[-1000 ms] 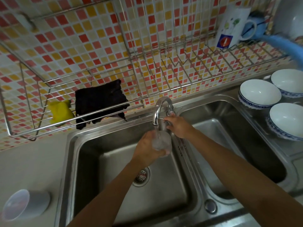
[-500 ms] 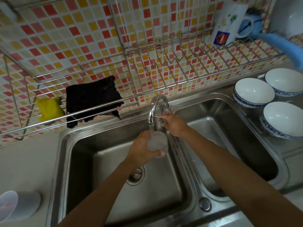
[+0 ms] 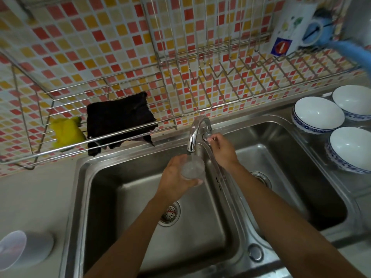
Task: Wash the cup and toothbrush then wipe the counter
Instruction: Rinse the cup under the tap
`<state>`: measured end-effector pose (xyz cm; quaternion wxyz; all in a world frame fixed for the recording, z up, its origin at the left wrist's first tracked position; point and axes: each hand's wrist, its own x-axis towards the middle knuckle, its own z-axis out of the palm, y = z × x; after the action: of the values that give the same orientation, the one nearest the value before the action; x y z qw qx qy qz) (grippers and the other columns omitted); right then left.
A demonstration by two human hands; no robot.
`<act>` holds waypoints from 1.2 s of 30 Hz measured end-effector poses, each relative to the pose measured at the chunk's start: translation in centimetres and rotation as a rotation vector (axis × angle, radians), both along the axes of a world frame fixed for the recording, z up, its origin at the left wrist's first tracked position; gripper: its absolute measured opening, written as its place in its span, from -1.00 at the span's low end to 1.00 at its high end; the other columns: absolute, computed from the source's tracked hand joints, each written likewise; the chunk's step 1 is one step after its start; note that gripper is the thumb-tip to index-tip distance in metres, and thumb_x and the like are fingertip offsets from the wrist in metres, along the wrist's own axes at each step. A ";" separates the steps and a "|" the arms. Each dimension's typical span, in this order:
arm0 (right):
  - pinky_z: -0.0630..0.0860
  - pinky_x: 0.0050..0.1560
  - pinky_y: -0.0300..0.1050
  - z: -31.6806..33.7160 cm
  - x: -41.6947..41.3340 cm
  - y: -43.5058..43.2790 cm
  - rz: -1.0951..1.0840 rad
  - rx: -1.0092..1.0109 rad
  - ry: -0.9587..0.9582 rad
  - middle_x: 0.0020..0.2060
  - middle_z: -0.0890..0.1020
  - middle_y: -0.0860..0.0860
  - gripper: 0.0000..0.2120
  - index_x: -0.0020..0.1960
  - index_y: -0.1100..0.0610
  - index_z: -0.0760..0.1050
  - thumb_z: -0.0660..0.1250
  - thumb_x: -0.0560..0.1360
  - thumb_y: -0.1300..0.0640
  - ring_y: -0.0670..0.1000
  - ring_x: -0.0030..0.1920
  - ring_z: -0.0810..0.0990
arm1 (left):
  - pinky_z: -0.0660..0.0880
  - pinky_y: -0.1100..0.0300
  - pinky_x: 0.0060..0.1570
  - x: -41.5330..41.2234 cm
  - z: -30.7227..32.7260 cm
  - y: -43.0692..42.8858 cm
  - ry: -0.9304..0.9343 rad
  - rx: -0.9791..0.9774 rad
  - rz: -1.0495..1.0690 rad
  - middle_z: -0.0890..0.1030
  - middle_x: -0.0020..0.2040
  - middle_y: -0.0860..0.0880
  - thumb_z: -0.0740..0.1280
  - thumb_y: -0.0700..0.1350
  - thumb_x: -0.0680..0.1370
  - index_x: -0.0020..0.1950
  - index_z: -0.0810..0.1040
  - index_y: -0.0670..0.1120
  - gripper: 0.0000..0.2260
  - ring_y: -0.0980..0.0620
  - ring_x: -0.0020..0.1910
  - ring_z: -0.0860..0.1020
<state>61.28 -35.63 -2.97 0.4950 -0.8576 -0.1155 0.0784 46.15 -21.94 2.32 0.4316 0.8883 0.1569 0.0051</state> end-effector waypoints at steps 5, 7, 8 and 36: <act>0.45 -0.11 -0.13 0.1 -0.2 0.1 -0.012 0.009 0.001 -0.11 0.63 0.02 -0.82 0.07 0.11 0.48 0.21 0.60 0.03 -0.01 -0.13 0.57 | 0.36 0.31 0.05 0.5 0.1 -0.3 -0.034 0.027 -0.043 0.46 0.19 0.07 0.62 0.01 0.24 0.31 0.38 0.01 -0.28 0.10 0.16 0.45; 0.53 -0.03 -0.05 0.4 -0.4 0.0 -0.018 0.068 0.043 -0.08 0.63 -0.01 -0.87 0.06 0.10 0.48 0.24 0.59 0.05 -0.02 -0.10 0.59 | 0.37 0.32 0.01 0.8 0.3 -0.3 -0.046 -0.001 0.002 0.47 0.12 0.08 0.63 0.00 0.23 0.25 0.41 0.00 -0.33 0.09 0.11 0.47; 0.54 0.04 -0.04 0.6 -0.6 -0.1 -0.019 0.121 0.072 -0.05 0.63 -0.03 -0.89 0.07 0.09 0.47 0.27 0.58 0.08 -0.04 -0.05 0.60 | 0.38 0.33 -0.02 0.9 0.4 -0.3 -0.054 -0.018 0.034 0.48 0.10 0.09 0.63 0.00 0.22 0.22 0.42 0.00 -0.35 0.09 0.08 0.48; 0.29 0.40 0.02 -6.5 -26.7 -2.1 0.288 -0.498 -0.043 0.25 0.56 0.05 -0.57 0.37 0.10 0.40 0.27 0.52 0.08 0.05 0.24 0.52 | 0.20 0.02 0.26 -14.7 -4.9 3.1 0.218 0.449 0.014 0.40 0.32 0.06 0.51 0.12 0.25 0.37 0.28 0.10 -0.25 -0.01 0.29 0.38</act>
<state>34.60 -37.71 -9.46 0.2504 -0.9289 -0.2239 0.1557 31.48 -18.85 -2.62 0.2042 0.9561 0.2034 -0.0532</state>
